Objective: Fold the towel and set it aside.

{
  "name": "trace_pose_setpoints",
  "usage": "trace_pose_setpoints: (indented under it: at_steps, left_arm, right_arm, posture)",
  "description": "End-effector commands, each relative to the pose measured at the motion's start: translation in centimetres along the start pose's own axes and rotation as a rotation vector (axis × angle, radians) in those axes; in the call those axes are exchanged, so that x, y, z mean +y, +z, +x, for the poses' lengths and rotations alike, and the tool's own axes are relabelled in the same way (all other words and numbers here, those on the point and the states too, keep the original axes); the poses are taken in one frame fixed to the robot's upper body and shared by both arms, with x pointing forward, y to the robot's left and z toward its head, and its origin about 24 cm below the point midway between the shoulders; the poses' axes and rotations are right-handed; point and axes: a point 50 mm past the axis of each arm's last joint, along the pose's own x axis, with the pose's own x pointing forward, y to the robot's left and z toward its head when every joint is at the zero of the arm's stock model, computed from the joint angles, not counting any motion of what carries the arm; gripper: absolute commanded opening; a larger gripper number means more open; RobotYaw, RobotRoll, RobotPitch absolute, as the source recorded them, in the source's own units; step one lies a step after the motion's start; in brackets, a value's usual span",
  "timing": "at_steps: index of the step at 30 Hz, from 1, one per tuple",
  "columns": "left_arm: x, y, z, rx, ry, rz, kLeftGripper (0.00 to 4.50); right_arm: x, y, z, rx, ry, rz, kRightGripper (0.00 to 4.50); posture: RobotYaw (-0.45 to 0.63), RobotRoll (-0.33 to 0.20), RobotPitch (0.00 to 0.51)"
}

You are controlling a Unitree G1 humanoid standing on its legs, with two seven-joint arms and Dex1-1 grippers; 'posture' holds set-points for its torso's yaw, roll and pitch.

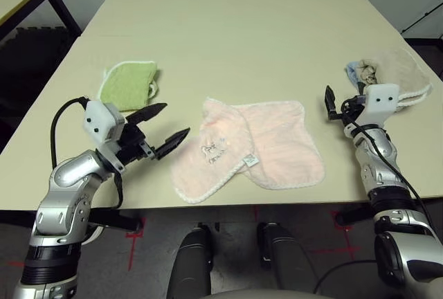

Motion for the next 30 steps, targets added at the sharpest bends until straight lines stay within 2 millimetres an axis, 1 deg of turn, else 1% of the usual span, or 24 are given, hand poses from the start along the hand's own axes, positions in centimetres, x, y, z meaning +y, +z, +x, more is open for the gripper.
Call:
trace_pose_setpoints:
  at_steps: [1, 5, 9, 14, 18, 20, 22, 27, 30]
  left_arm:
    - [-0.8, -0.2, -0.2, -0.004, -0.106, -0.008, 4.5]
    - [-0.5, -0.6, -0.8, 0.056, -0.142, 0.006, 4.5]
    - [-0.3, -0.4, -0.9, 0.052, -0.16, 0.033, 4.5]
    - [-0.4, -0.3, -0.9, 0.05, -0.203, 0.035, 4.5]
    - [-0.3, -0.3, -0.8, 0.052, -0.195, 0.043, 4.5]
    - [-0.2, -0.3, -0.8, 0.051, -0.182, 0.039, 4.5]
    - [-0.1, -0.4, -0.8, 0.054, -0.176, 0.037, 4.5]
    - [-0.1, -0.6, -0.7, 0.06, -0.17, 0.029, 4.5]
    - [-0.1, -0.7, -0.6, 0.067, -0.168, 0.026, 4.5]
  right_arm:
    - [-0.4, -0.2, -0.1, 0.003, 0.0, -0.001, 4.47]
    - [-0.3, -0.1, 0.1, -0.002, 0.013, -0.005, 4.47]
    - [-0.6, 0.0, 0.1, -0.002, 0.015, -0.008, 4.47]
    - [-0.5, -0.2, 0.2, 0.012, 0.056, -0.01, 4.47]
    - [-0.4, 0.4, 0.5, -0.008, 0.104, -0.002, 4.47]
    - [-0.7, 0.9, 0.8, -0.014, 0.128, 0.022, 4.47]
    - [-0.7, 1.2, 0.9, 0.005, 0.188, 0.068, 4.47]
    - [-0.3, 1.8, 1.0, 0.128, 0.366, 0.248, 4.47]
    - [-0.4, 2.4, 1.1, 0.208, 0.409, 0.262, 4.47]
  posture:
    - [-0.08, 0.0, 0.122]
    - [-0.08, 0.0, 0.122]
    - [-0.09, 0.0, 0.123]
    - [-0.09, 0.0, 0.124]
    - [-0.09, 0.0, 0.124]
    - [-0.09, 0.0, 0.124]
    - [-0.09, 0.0, 0.124]
    - [-0.09, 0.0, 0.127]
    - [-0.09, 0.0, 0.127]
